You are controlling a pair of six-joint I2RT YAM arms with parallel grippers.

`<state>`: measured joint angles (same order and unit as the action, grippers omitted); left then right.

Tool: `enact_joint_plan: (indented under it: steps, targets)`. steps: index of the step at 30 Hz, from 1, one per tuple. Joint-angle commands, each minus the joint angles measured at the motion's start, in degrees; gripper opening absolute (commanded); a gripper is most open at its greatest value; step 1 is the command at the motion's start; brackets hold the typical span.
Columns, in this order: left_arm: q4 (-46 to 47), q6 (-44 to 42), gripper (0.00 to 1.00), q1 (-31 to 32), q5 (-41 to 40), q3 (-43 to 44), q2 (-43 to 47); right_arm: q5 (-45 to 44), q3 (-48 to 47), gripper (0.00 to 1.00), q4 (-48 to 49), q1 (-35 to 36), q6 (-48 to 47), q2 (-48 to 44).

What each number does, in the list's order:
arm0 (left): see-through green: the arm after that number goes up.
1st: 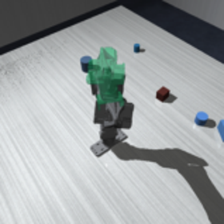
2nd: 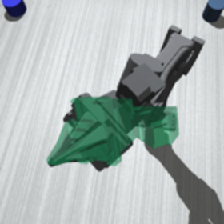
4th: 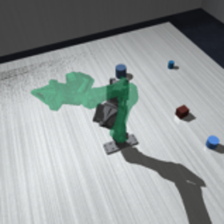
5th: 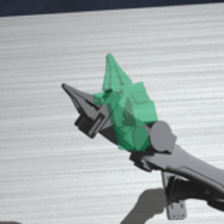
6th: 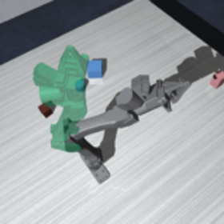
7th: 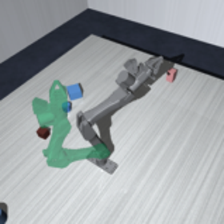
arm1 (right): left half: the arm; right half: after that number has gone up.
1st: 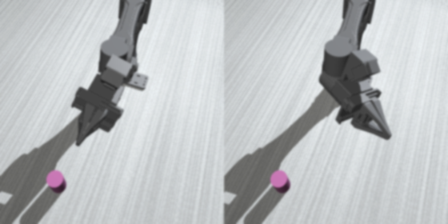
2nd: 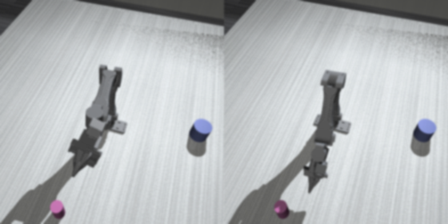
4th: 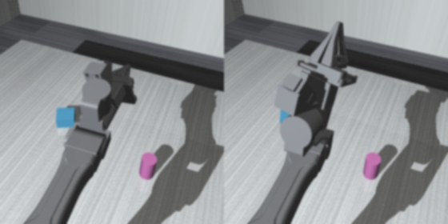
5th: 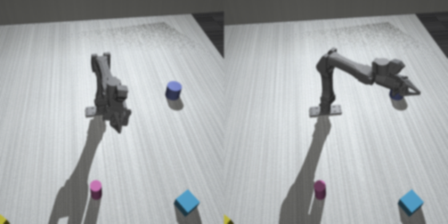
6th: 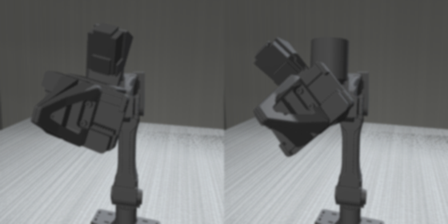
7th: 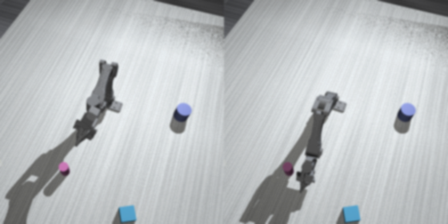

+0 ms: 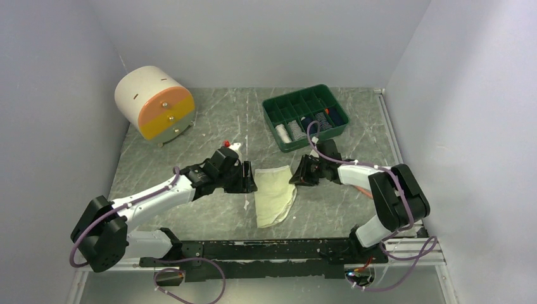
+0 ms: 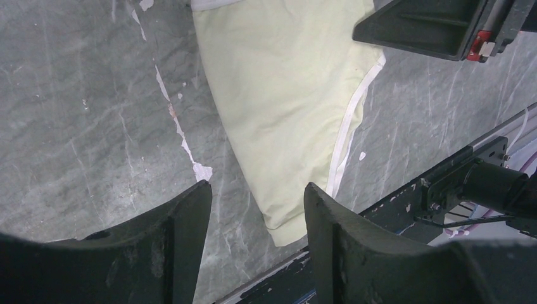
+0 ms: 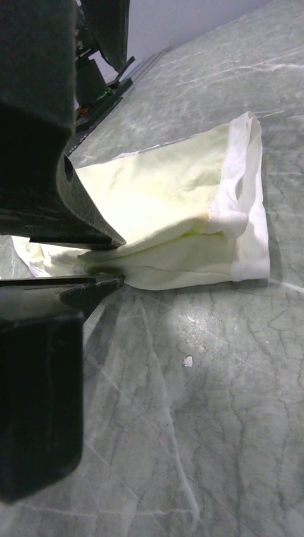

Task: Roll the underwear
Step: Fold the underwear at the center of the board.

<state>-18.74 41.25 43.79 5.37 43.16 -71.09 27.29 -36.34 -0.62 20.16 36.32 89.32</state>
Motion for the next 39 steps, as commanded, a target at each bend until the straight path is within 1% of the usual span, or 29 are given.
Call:
enact_joint_plan:
  steps: [1, 4, 5, 6, 7, 11, 12, 16, 19, 22, 26, 29, 34, 39]
  targets:
    - [0.2, 0.8, 0.61, -0.1, 0.1, 0.9, 1.7, -0.5, -1.5, 0.21, -0.9, -0.2, -1.9, -3.5]
    - [0.4, 1.1, 0.6, -0.1, -0.2, 0.6, 1.8, -0.9, -2.1, 0.19, -1.5, -0.1, -0.9, -4.1]
    - [0.4, 1.2, 0.6, -0.1, -0.4, 0.7, 1.7, -1.3, -2.3, 0.17, -1.6, 0.2, -0.4, -4.1]
    - [0.4, 1.3, 0.6, -0.1, -0.6, 0.6, 1.7, -2.0, -2.7, 0.13, -2.4, 0.6, 0.1, -3.9]
    - [0.4, 1.3, 0.6, -0.1, -0.7, 0.6, 1.7, -3.9, -3.4, 0.11, -3.8, 1.4, 0.3, -3.9]
    - [-0.4, 1.5, 0.6, -0.1, -1.7, 1.0, 2.0, -14.3, -7.1, 0.08, -10.0, 6.2, 0.9, -4.1]
    - [-0.8, 1.5, 0.6, -0.1, -2.3, 1.0, 2.3, -18.1, -8.2, 0.08, -11.5, 7.8, 1.3, -4.1]
    - [-3.7, 3.0, 0.61, -0.2, -6.2, 1.1, 3.8, -29.7, -12.8, 0.08, -17.4, 14.6, 3.3, -4.2]
    - [-6.3, 4.7, 0.62, -0.5, -10.2, 1.2, 5.0, -36.6, -17.0, 0.08, -21.8, 19.7, 4.5, -3.3]
    - [-7.8, 5.5, 0.64, -1.7, -11.8, 1.1, 5.3, -42.2, -21.2, 0.08, -26.0, 24.6, 5.4, -1.2]
    - [-7.9, 5.4, 0.64, -4.5, -10.5, 0.2, 4.9, -45.4, -25.8, 0.09, -29.3, 28.9, 6.4, 2.8]
    - [-7.0, 5.0, 0.64, -7.3, -8.1, -0.8, 4.8, -46.5, -29.3, 0.1, -31.4, 31.5, 7.7, 5.6]
    - [-6.9, 4.1, 0.63, -10.0, -5.9, -1.6, 5.1, -46.1, -33.8, 0.11, -32.4, 34.9, 9.4, 10.1]
    - [-7.2, 3.5, 0.63, -11.7, -5.5, -2.3, 5.7, -44.1, -37.1, 0.11, -32.1, 36.4, 10.0, 14.4]
